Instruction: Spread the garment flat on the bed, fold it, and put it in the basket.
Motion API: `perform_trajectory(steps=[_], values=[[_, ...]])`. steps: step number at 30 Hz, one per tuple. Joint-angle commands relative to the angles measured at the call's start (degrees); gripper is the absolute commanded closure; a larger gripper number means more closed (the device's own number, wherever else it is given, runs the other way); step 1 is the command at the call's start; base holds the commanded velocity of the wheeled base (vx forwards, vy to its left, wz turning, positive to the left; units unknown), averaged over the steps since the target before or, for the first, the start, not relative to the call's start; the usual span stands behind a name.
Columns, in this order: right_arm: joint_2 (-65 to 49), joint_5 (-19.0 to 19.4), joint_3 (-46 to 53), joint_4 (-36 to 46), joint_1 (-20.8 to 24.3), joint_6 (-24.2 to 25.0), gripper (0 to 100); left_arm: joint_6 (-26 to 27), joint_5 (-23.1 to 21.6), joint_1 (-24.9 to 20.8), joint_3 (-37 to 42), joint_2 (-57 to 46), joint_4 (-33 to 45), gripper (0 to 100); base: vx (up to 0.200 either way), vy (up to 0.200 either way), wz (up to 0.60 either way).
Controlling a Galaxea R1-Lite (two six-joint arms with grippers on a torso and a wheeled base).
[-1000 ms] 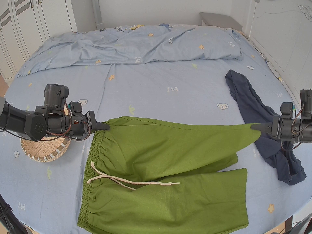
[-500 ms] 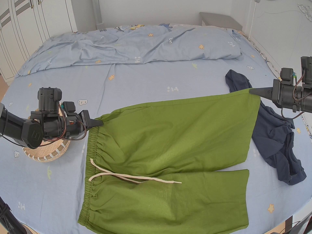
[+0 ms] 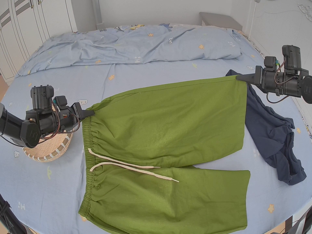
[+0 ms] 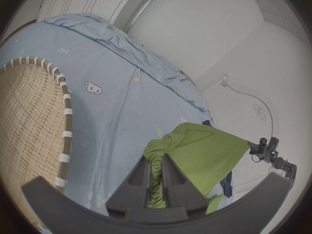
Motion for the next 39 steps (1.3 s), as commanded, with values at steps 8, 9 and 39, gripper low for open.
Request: perform_trajectory(steps=[8,9,39], values=[[7.28,-1.38,-5.11,0.54,-0.35,-0.03,100,-0.25,0.02,0.43,-0.64,5.82,-7.92,100,0.000,0.000,0.00],[7.89,-1.47,-5.64,0.54,-0.53,0.06,100,-0.25,0.02,0.43,-0.90,5.91,-8.27,100,0.000,0.000,0.00],[19.23,-1.38,-15.57,0.28,0.08,0.15,100,-0.16,0.10,0.87,-7.14,12.15,-9.15,100,0.000,0.000,0.00]])
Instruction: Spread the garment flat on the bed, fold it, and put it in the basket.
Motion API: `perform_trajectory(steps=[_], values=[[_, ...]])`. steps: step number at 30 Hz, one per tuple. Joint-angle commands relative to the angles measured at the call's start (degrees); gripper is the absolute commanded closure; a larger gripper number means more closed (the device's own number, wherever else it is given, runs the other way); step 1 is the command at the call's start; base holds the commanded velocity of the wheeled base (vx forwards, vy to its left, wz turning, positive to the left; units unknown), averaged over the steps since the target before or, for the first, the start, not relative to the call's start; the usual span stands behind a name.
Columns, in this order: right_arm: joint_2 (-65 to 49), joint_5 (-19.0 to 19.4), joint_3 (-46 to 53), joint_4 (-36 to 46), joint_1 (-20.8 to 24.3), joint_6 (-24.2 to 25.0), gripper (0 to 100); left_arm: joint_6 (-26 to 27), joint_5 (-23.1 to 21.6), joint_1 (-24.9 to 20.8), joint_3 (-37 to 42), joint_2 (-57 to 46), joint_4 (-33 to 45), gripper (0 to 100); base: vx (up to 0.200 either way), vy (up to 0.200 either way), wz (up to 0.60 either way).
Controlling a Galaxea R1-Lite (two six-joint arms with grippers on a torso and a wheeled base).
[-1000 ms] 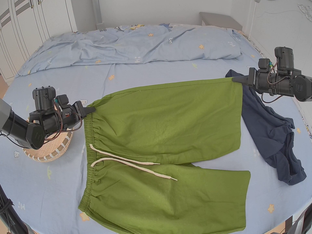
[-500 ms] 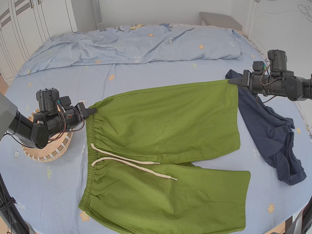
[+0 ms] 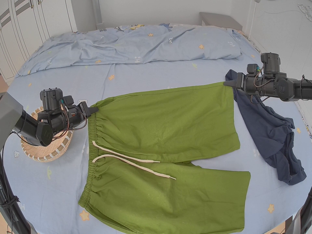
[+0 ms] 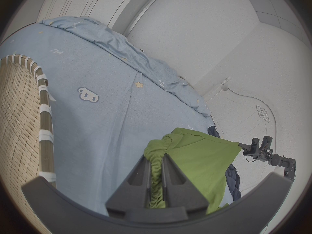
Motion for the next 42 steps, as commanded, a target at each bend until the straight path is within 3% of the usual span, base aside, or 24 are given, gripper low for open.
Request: perform_trajectory(steps=[1,14,30,31,42], values=[[3.28,0.06,-2.51,-0.07,0.05,-0.01,100,0.00,-0.01,0.07,-0.95,1.30,-0.05,100,0.000,0.000,0.00],[12.68,-0.03,-12.36,0.02,-0.04,-0.01,100,0.09,0.78,0.15,-1.92,2.97,-0.05,100,0.000,0.000,0.00],[16.64,-0.12,-16.75,0.46,0.22,0.16,100,0.26,0.87,0.42,-3.15,4.29,-0.05,100,0.000,0.000,0.00],[16.64,-0.12,-16.75,0.46,0.22,0.16,0,0.26,1.05,0.33,-3.41,4.73,-0.05,0,0.000,0.000,0.00],[16.29,-0.12,-15.70,0.37,-0.30,0.25,0,0.17,4.65,-1.95,-3.06,3.41,-3.12,0,0.000,0.000,0.00]])
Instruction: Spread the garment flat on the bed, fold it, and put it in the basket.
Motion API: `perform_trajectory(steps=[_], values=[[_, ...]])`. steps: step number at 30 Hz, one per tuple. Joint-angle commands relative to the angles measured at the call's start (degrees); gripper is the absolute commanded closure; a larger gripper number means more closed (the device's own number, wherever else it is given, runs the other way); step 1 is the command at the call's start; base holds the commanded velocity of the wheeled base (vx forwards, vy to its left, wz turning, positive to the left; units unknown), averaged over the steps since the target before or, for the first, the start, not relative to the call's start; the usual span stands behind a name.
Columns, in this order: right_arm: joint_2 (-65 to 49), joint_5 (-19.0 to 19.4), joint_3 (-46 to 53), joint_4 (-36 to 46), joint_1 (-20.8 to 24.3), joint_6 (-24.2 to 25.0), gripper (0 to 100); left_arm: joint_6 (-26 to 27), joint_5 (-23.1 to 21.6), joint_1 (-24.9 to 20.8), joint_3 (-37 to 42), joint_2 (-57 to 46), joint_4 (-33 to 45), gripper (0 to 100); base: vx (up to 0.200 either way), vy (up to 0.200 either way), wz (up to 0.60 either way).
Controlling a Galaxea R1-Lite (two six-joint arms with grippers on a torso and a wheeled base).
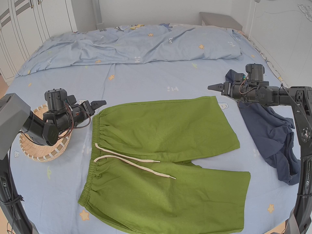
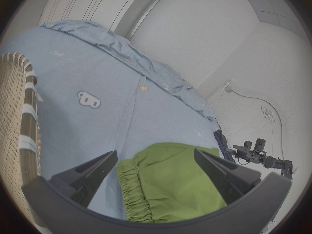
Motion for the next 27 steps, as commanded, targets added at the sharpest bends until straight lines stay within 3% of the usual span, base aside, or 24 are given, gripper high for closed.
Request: perform_trajectory(steps=[1,7,12,13,19,27], values=[[-0.67,0.03,1.05,-0.13,-0.49,0.00,0,-0.14,2.06,-1.76,0.55,-1.86,-0.25,0,0.000,0.000,0.00],[-8.14,-0.32,6.32,0.05,-2.25,1.14,0,0.03,5.75,-3.34,1.51,-6.34,-0.25,0,0.000,0.000,0.00],[-15.70,-0.32,15.11,-0.04,-3.74,3.25,0,-0.32,5.93,-4.31,3.36,-10.47,0.37,0,0.000,0.000,0.00],[-21.94,-0.24,24.25,-0.30,-4.62,4.83,0,-1.20,5.84,-6.51,7.23,-14.16,0.98,0,0.000,0.000,0.00],[-33.63,0.47,47.02,-0.74,-6.29,4.48,0,-6.74,5.66,-13.63,21.82,-22.51,0.46,0,0.000,0.000,0.00],[-40.93,0.47,67.06,-2.68,-7.43,3.07,0,-8.14,5.66,-18.90,38.25,-23.30,-0.69,0,0.000,0.000,0.00]])
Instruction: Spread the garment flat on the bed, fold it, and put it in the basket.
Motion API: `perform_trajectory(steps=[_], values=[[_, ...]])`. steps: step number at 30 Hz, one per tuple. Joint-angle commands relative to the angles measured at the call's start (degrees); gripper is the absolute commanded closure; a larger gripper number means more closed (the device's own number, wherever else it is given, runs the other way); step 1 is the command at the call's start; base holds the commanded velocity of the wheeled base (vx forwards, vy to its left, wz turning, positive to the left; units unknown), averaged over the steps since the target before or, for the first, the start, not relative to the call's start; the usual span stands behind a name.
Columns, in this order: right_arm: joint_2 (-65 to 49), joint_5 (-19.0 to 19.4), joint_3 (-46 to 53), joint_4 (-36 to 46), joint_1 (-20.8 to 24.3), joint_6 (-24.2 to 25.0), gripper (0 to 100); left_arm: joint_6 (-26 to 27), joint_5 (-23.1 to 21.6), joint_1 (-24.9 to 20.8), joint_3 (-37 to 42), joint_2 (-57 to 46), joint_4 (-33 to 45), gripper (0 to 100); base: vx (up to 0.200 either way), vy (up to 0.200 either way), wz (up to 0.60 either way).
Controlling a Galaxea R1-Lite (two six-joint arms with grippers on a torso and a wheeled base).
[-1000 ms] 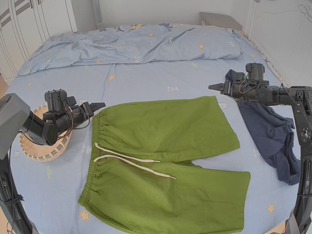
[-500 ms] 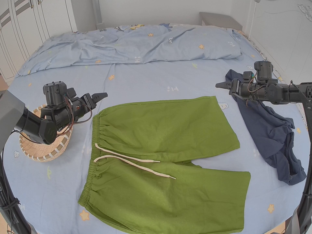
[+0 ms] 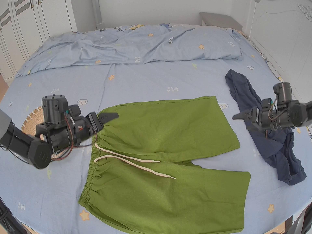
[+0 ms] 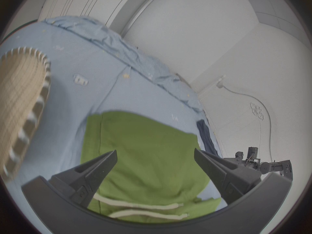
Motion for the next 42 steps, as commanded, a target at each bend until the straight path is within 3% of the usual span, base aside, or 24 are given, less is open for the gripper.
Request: perform_trajectory(steps=[1,5,6,15,16,17,19,21,22,31,42], values=[[-15.05,0.21,25.42,-3.03,-2.43,-1.24,0,-3.00,-0.06,-8.11,21.50,-7.03,-2.07,0,0.000,0.000,0.00],[-15.40,0.30,28.14,-4.35,-2.78,-1.60,0,-3.00,-0.06,-8.28,24.22,-7.12,-3.39,0,0.000,0.000,0.00],[-16.10,0.38,34.38,-7.16,-3.22,-1.68,0,-3.09,-0.15,-8.98,30.55,-8.00,-8.31,0,0.000,0.000,0.00],[-17.33,1.62,43.26,-11.03,-2.78,-1.68,0,-4.32,-0.23,-10.13,42.42,-8.79,-18.59,0,0.000,0.000,0.00],[-17.33,1.62,43.26,-11.03,-2.78,-1.68,0,-4.32,-0.23,-10.13,42.42,-8.79,-18.59,0,0.000,0.000,0.00],[-17.07,3.99,43.43,-11.11,-3.04,-1.60,0,-4.32,-0.23,-9.86,43.47,-8.70,-19.91,0,0.000,0.000,0.00],[-17.07,3.99,43.43,-11.11,-3.04,-1.60,0,-4.32,-0.23,-9.86,43.47,-8.70,-19.91,0,0.000,0.000,0.00],[-16.98,9.00,43.00,-11.11,-3.31,-0.98,0,-4.23,-0.15,-9.78,44.61,-7.56,-21.93,0,0.000,0.000,0.00],[-16.98,9.70,42.82,-11.11,-3.31,-0.98,0,-4.23,-0.15,-9.78,44.97,-7.47,-22.28,0,0.000,0.000,0.00],[-11.18,10.23,40.89,-11.47,-1.46,-1.07,0,-4.23,0.03,-9.16,45.14,-7.38,-19.47,0,0.000,0.000,0.00],[-6.08,12.16,41.77,-19.90,-1.29,-0.19,0,-4.23,0.21,-8.90,45.14,-6.77,-18.42,0,0.000,0.000,0.00]])
